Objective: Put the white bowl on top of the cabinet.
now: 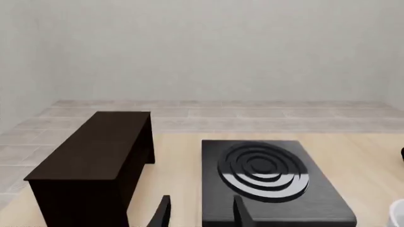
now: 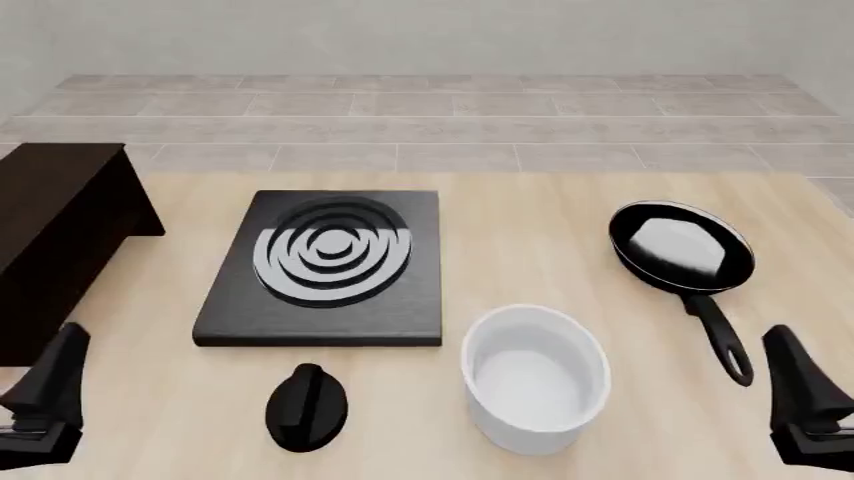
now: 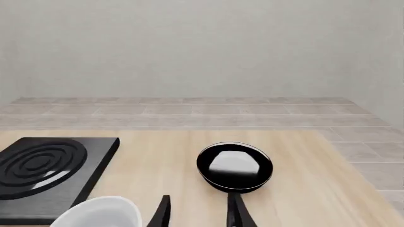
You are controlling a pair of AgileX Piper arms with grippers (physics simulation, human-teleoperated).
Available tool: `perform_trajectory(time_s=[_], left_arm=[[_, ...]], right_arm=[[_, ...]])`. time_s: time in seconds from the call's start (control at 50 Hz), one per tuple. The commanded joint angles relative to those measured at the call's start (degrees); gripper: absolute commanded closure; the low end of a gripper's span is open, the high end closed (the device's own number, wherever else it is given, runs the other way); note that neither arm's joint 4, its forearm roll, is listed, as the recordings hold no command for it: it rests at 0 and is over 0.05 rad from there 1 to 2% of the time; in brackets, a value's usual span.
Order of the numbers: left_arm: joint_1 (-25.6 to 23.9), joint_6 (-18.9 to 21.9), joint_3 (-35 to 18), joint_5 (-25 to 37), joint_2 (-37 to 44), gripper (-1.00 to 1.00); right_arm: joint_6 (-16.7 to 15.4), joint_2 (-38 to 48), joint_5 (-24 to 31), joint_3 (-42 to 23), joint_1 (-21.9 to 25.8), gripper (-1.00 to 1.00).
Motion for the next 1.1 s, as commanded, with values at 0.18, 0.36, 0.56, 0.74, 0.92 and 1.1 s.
perform_trajectory(time_s=[0.18, 0.36, 0.56, 0.74, 0.92, 1.1], left_arm=[[-1.03, 1.31, -0.15, -3.18, 5.02, -1.00], [-7.30, -0.39, -5.03, -14.37, 21.65, -1.00], [-14.57, -1.94, -11.48, -24.14, 38.74, -1.00], [-20.42, -0.11, -16.94, -27.29, 49.21, -1.00], [-25.17, 0.83, -22.52, -25.02, 55.72, -1.00], [-28.45, -0.59, -27.75, -22.79, 61.73, -1.00]], right_arm=[[-0.15, 0.24, -0.27, 0.05, -0.12, -1.00], [0.00, 0.19, -0.16, 0.05, -0.13, -1.00], [0.02, 0.15, -0.13, 0.06, -0.14, -1.00], [0.01, 0.14, -0.14, 0.07, -0.14, -1.00], [-0.07, 0.16, -0.17, 0.06, -0.14, -1.00], [-0.06, 0.30, -0.32, 0.07, -0.14, -1.00]])
